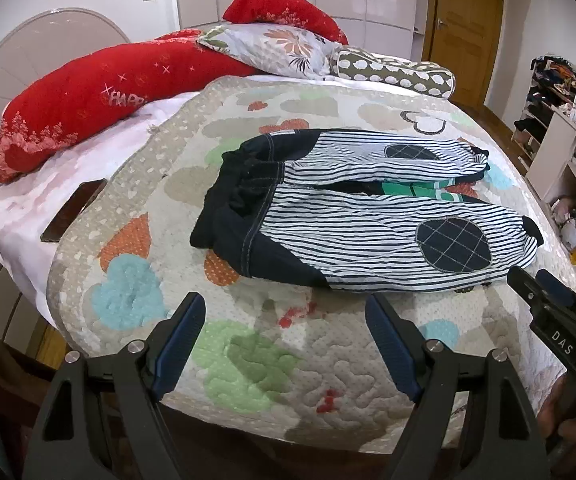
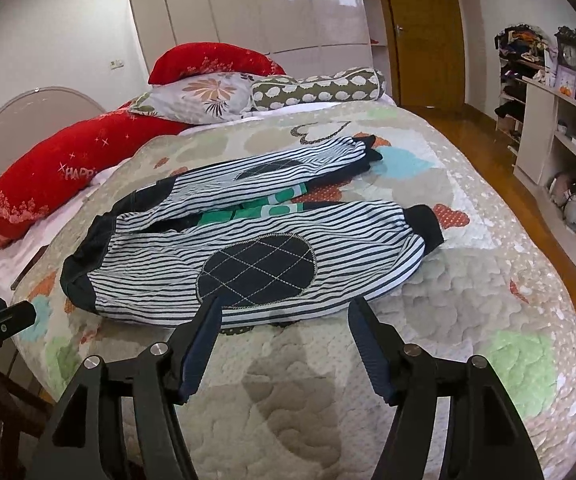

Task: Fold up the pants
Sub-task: 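Grasp the striped edge of the pants with both grippers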

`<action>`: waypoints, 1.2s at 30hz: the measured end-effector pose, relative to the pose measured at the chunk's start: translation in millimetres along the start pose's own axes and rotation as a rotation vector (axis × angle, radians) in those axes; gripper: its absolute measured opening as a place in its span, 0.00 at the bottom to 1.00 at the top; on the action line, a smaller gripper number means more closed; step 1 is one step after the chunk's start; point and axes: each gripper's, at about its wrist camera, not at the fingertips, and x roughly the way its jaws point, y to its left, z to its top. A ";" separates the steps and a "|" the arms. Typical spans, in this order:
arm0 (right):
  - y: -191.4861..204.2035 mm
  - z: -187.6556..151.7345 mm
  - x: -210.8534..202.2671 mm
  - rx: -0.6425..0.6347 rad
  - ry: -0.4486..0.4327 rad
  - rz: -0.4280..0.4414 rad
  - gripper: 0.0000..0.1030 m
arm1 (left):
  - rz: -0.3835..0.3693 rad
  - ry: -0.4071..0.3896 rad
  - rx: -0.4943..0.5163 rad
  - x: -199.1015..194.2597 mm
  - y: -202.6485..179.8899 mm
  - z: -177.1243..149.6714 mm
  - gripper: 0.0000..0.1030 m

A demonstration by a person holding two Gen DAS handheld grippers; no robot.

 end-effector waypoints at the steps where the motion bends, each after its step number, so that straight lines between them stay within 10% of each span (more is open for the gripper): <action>1: -0.5 0.0 1.4 -0.002 0.003 0.000 0.68 | -0.002 0.005 0.000 2.1 0.6 1.2 0.79; 16: -9.0 131.1 56.7 -0.277 0.141 0.069 0.73 | -0.165 0.150 0.092 97.7 15.4 141.7 0.81; 23: 8.0 197.3 180.5 -0.460 0.303 0.074 0.73 | -0.267 0.308 0.086 217.0 7.0 200.3 0.81; 36: -3.2 222.3 314.3 -0.477 0.460 0.189 0.74 | -0.291 0.381 0.318 288.3 -9.3 208.9 0.88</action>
